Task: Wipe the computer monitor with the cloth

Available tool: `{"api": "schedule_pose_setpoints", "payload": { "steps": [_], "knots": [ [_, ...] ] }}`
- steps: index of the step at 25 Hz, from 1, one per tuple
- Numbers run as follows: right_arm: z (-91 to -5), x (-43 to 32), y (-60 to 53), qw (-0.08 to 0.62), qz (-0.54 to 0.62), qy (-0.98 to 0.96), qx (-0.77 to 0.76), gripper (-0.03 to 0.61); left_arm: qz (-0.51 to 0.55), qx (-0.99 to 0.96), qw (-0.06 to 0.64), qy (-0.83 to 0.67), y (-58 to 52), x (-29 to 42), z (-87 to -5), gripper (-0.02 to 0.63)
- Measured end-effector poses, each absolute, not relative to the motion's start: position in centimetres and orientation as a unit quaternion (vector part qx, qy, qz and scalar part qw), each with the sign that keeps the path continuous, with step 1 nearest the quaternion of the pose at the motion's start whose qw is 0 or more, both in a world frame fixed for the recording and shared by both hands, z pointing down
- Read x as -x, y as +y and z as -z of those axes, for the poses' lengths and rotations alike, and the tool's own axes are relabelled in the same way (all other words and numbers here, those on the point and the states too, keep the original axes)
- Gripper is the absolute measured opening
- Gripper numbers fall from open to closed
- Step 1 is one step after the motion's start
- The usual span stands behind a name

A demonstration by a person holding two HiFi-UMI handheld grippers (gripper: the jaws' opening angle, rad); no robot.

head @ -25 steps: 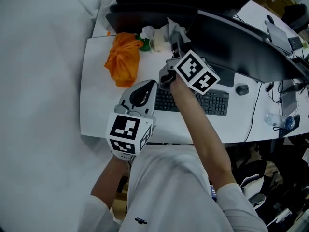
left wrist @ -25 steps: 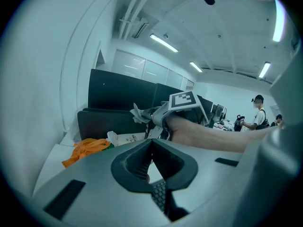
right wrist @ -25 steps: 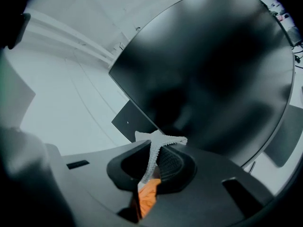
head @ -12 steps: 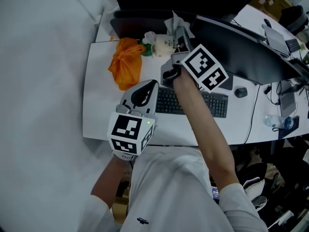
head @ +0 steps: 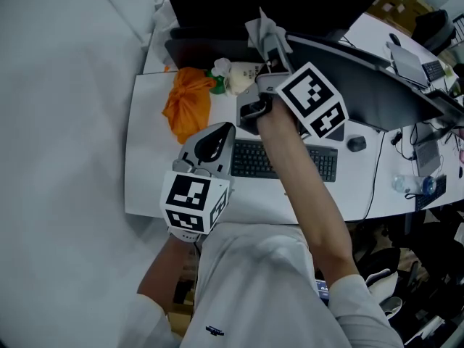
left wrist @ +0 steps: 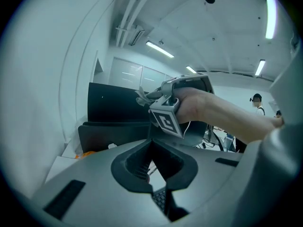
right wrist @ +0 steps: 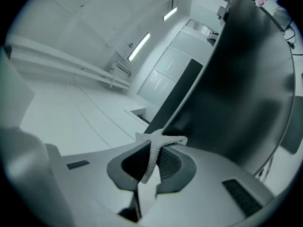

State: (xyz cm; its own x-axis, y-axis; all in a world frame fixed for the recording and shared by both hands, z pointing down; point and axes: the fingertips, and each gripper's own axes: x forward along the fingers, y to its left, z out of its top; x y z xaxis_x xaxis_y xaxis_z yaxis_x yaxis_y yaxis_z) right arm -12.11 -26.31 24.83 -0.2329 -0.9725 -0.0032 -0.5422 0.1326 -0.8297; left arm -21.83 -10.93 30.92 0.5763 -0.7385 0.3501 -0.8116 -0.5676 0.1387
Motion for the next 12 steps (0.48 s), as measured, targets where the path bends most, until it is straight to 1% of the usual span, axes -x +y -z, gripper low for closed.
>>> {"api": "schedule_pose_setpoints", "payload": {
  "steps": [6, 12],
  "knots": [
    [-20.3, 11.1, -26.1, 0.301, 0.330, 0.719, 0.533, 0.026, -0.124, -0.879, 0.143, -0.437, -11.3, 21.1, -30.3, 0.018],
    [-16.4, 6.4, -24.5, 0.300, 0.292, 0.730, 0.541, 0.026, -0.122, -0.888, 0.139, -0.420, -11.2, 18.8, -30.3, 0.018]
  ]
}}
